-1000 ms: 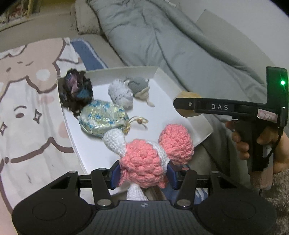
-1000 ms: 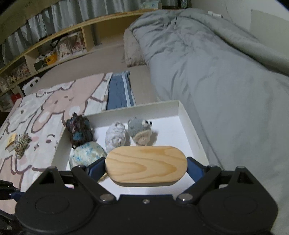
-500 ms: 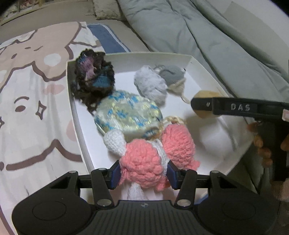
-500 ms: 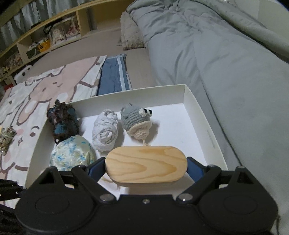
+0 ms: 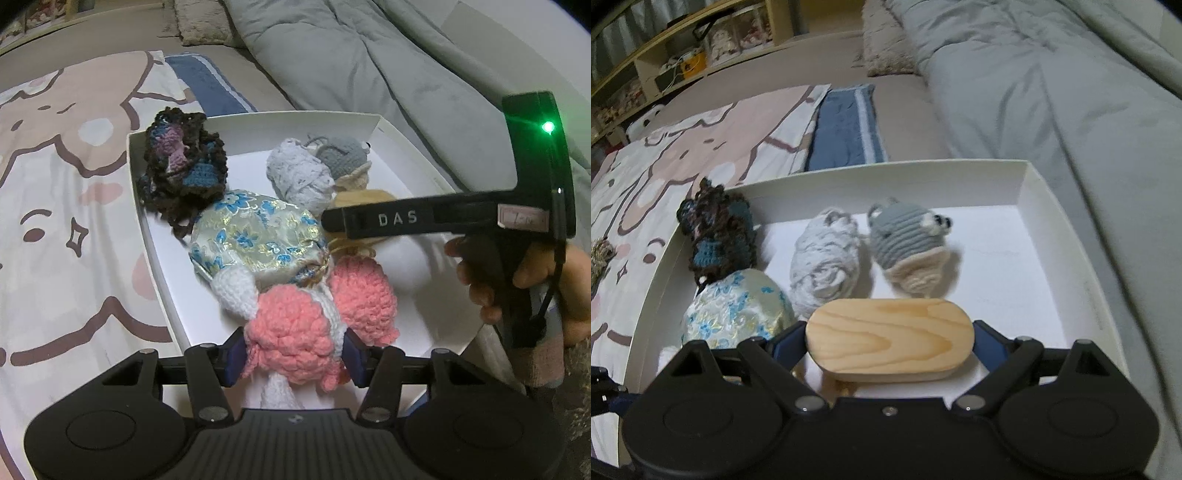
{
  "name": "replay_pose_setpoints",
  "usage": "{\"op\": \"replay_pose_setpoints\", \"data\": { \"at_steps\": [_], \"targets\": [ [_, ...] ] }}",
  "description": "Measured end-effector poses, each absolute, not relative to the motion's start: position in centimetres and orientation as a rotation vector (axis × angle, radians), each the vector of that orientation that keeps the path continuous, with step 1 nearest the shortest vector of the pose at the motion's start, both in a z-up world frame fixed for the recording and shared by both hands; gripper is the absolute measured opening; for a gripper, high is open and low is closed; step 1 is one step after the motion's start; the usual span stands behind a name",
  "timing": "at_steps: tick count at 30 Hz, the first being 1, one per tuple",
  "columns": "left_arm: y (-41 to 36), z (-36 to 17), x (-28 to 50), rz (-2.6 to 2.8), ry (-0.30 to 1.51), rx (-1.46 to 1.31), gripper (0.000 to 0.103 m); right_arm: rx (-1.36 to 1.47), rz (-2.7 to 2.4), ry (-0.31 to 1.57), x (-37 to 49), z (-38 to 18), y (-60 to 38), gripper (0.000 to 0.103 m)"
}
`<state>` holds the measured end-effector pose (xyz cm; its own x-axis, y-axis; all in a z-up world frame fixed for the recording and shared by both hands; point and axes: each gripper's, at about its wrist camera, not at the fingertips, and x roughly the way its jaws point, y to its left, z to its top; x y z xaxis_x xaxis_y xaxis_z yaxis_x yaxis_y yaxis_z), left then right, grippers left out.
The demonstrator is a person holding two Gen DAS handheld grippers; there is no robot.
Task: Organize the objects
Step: 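Lower and open left tool in the tray while right tool releases the block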
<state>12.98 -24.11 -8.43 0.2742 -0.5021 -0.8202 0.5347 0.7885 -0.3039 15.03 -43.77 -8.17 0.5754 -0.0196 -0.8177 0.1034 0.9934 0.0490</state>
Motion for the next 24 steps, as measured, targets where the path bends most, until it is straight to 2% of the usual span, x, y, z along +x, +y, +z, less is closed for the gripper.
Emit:
{"op": "replay_pose_setpoints", "data": {
  "at_steps": [1,3,8,24],
  "targets": [
    [-24.0,-8.3,13.0,-0.697,1.089,0.023,0.061,0.100,-0.077,0.959,15.0,-8.2,-43.8,0.094],
    [-23.9,-8.0,13.0,-0.691,1.086,0.014,0.073,0.113,-0.097,0.961,14.7,-7.9,-43.9,0.097],
    [-23.8,-7.0,12.7,-0.686,1.063,0.009,0.080,0.136,-0.117,0.946,13.7,-6.6,-44.5,0.101],
    [-22.6,-5.0,11.5,-0.675,1.032,0.007,0.080,0.166,-0.148,0.896,11.5,-3.4,-44.7,0.103]
  ]
}}
